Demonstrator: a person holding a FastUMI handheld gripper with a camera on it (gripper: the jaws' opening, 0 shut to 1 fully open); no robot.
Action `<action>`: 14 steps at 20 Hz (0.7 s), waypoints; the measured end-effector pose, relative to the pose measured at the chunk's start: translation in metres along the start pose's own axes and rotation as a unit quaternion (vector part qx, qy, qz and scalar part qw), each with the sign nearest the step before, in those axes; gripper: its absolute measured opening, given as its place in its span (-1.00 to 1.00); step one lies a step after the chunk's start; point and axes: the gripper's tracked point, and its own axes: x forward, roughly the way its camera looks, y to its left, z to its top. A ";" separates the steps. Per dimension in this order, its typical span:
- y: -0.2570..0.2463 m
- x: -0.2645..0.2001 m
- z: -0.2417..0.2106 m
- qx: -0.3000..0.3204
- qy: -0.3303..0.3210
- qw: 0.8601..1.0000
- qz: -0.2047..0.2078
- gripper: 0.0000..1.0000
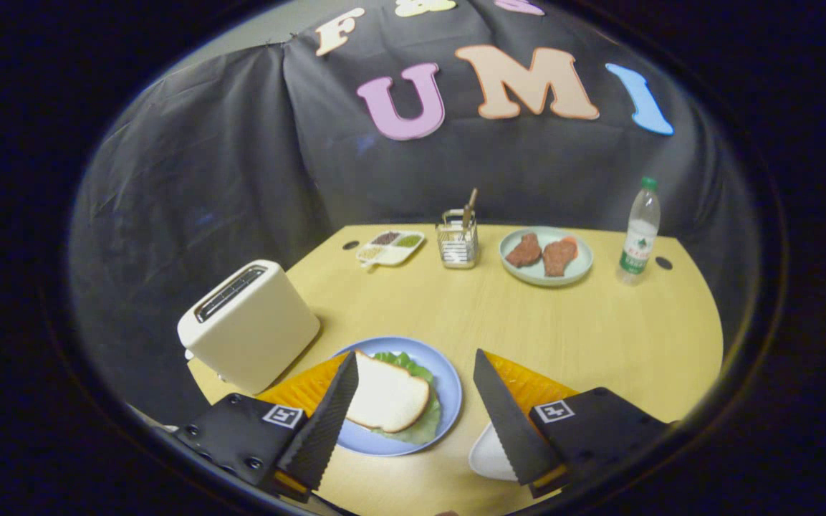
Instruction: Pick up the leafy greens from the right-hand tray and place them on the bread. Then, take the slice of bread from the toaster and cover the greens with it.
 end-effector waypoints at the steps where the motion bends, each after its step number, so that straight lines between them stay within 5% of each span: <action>1: -0.005 -0.010 0.010 -0.010 -0.021 1.000 -0.012 1.00; 14: -0.063 -0.163 0.116 -0.059 -0.210 0.964 -0.150 1.00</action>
